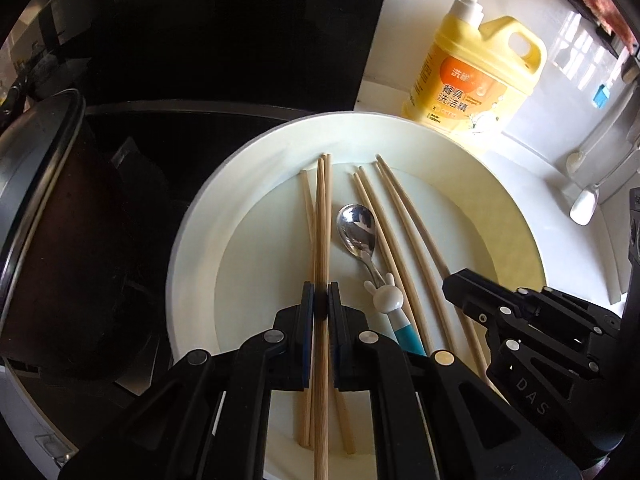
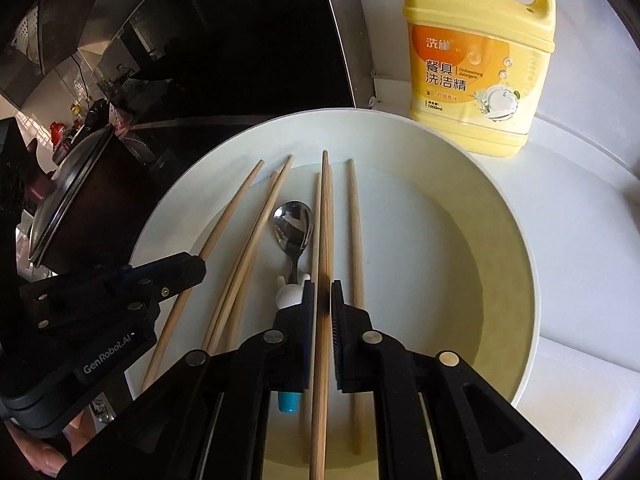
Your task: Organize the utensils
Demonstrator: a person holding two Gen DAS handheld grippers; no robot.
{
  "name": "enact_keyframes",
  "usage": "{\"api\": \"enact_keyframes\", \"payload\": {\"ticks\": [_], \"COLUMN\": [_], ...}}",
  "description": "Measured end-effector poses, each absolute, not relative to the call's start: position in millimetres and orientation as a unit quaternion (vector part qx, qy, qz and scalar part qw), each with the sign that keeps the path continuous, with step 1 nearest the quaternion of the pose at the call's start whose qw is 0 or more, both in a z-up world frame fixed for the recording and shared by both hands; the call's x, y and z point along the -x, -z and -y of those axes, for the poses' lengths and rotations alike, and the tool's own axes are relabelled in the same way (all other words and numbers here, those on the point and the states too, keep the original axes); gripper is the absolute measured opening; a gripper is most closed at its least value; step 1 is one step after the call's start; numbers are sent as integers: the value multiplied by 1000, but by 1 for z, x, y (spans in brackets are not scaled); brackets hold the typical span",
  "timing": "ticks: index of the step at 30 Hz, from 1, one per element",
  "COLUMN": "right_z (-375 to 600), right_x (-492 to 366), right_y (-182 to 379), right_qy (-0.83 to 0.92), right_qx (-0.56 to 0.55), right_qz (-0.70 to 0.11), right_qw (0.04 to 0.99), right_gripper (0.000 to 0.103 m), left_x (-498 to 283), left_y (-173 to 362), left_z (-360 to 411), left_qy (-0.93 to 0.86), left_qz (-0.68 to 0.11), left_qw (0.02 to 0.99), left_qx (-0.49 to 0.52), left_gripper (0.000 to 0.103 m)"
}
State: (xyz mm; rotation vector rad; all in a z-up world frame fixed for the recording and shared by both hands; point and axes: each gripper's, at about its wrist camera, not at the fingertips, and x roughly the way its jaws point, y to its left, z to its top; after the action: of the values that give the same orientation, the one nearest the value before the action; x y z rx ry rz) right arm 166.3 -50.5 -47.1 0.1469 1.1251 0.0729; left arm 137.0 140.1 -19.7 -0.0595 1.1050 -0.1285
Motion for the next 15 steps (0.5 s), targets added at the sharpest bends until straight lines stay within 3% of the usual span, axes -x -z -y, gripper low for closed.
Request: {"api": "enact_keyframes", "payload": {"ticks": [1,2,4,5,6,11,15], "right_z": [51,49,53,57,59,65,67], "right_x": [-166,-166,-160,-157,-155,-144,-136], "right_y": [43,37,26,22,18,7,2], "right_qy": [-29,-30,-26,-24,-24,-22,-19], "right_qx": [-67,-67,-62,-62,-64,-71,-73], "right_qz": [-529,-520,-506,-502,-499,-495,-499], "right_qw": [846,851,860,862,864,866,863], "right_gripper": [33,34,34,34,37,49,54], "left_x": [-137,-136,-132,-129,-126,-113,-108], "left_y": [17,15,7,3,-2,-19,-23], "left_z": [-141,-142,-145,-147,-148,-156,-165], "left_qy": [59,56,46,38,30,8,-3], "left_qz": [-523,-522,-515,-507,-500,-495,-507], "left_qw": [850,850,855,860,865,868,861], "left_qx": [31,33,37,38,38,40,43], "left_gripper": [9,17,44,66,80,96,96]}}
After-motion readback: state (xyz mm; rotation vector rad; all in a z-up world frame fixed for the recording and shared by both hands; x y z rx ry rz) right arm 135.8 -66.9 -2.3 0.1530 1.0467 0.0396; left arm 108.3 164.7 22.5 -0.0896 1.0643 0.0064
